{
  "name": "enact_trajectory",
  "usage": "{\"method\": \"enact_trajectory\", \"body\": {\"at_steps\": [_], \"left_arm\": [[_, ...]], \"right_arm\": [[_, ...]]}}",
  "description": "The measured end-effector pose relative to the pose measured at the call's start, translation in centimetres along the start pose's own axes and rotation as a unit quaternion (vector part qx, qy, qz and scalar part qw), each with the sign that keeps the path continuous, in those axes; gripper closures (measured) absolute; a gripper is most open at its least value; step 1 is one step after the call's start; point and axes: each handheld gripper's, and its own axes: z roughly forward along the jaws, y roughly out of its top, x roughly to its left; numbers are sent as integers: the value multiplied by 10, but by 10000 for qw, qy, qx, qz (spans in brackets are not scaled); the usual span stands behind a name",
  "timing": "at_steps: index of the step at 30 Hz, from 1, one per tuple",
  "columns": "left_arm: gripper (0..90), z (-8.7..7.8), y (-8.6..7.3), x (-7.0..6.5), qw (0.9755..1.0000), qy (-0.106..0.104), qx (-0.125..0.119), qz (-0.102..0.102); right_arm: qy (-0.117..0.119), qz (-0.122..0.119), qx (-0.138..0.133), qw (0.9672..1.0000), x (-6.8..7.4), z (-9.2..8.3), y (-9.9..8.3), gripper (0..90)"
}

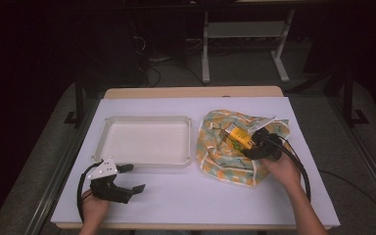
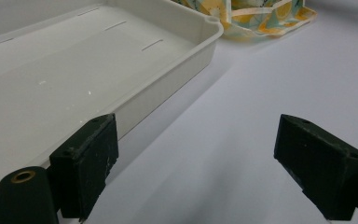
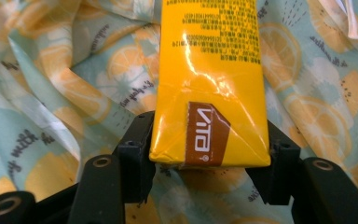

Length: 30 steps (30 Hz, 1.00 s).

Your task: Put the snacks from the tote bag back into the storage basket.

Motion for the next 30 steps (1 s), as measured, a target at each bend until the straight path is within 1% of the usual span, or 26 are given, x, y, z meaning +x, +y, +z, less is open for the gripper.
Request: {"method": "enact_trajectory", "body": {"at_steps": [8, 13, 17, 19, 22, 25, 26, 27, 28, 30], "left_arm": [[135, 0, 0, 0, 10000, 1, 1, 5], [135, 0, 0, 0, 10000, -1, 8, -2], [135, 1, 0, 0, 10000, -4, 2, -28], [135, 1, 0, 0, 10000, 0, 6, -23], [135, 1, 0, 0, 10000, 7, 6, -21], [134, 1, 0, 0, 10000, 12, 8, -18], [135, 1, 0, 1, 10000, 12, 6, -23], [135, 1, 0, 0, 10000, 13, 2, -26], [135, 1, 0, 0, 10000, 14, 3, -23], [135, 1, 0, 1, 10000, 16, -6, -13]], "right_arm": [[-8, 61, 10, 10000, 0, 1, 0, 471], [-48, 21, -12, 10000, 0, 2, 0, 475], [-73, 37, -1, 10000, 1, 1, 1, 486], [-106, -13, 30, 9999, 1, 1, 2, 492], [-109, 22, 72, 9999, 2, 0, 4, 497], [-163, -81, 97, 9998, 3, -3, 8, 499], [-189, -166, 113, 9996, 4, -5, 10, 499], [-227, -162, 120, 9995, 5, -7, 11, 500], [-315, -263, 77, 9991, 5, -11, 14, 500], [-322, -245, 49, 9992, 5, -15, 17, 501]]}}
